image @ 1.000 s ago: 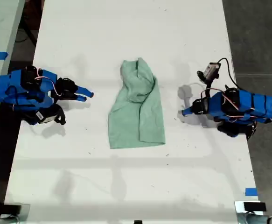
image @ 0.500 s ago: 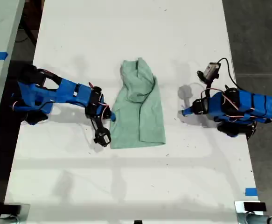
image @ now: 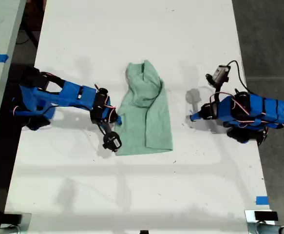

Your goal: Fold t shirt

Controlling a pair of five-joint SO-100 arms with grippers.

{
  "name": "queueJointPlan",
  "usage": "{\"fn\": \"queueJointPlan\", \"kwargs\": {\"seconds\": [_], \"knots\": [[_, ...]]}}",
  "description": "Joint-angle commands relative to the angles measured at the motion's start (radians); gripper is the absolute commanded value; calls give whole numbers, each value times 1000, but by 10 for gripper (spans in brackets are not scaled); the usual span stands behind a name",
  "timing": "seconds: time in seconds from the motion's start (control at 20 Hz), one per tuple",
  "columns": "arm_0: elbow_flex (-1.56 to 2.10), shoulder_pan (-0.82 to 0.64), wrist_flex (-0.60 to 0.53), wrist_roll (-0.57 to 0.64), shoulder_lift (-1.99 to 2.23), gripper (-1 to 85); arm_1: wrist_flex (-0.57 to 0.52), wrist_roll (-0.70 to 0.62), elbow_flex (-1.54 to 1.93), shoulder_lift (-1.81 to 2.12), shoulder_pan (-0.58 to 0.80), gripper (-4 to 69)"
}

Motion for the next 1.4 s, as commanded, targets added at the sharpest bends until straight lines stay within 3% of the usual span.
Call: {"fn": "queueJointPlan", "kwargs": {"seconds": [0.0, 0.5, 0.55, 0.65, 0.7, 1.0, 1.35], "knots": [[-25, 29, 15, -31, 138, 259, 0, -8, 60, 9, -6, 12], [-121, 25, -92, 34, -138, 253, 0, -9, 60, 9, -6, 12], [-123, 21, -98, 41, -147, 209, 0, -9, 60, 9, -6, 12], [-123, 18, -98, 37, -149, 10, 0, -9, 60, 9, -6, 12], [-123, 18, -98, 34, -146, -2, 0, -9, 60, 9, -6, 12], [-120, -2, 104, -46, -5, -2, 0, -11, 60, 9, -8, 12], [-236, -48, 112, 74, 58, -2, 0, -14, 60, 9, -3, 12]]}}
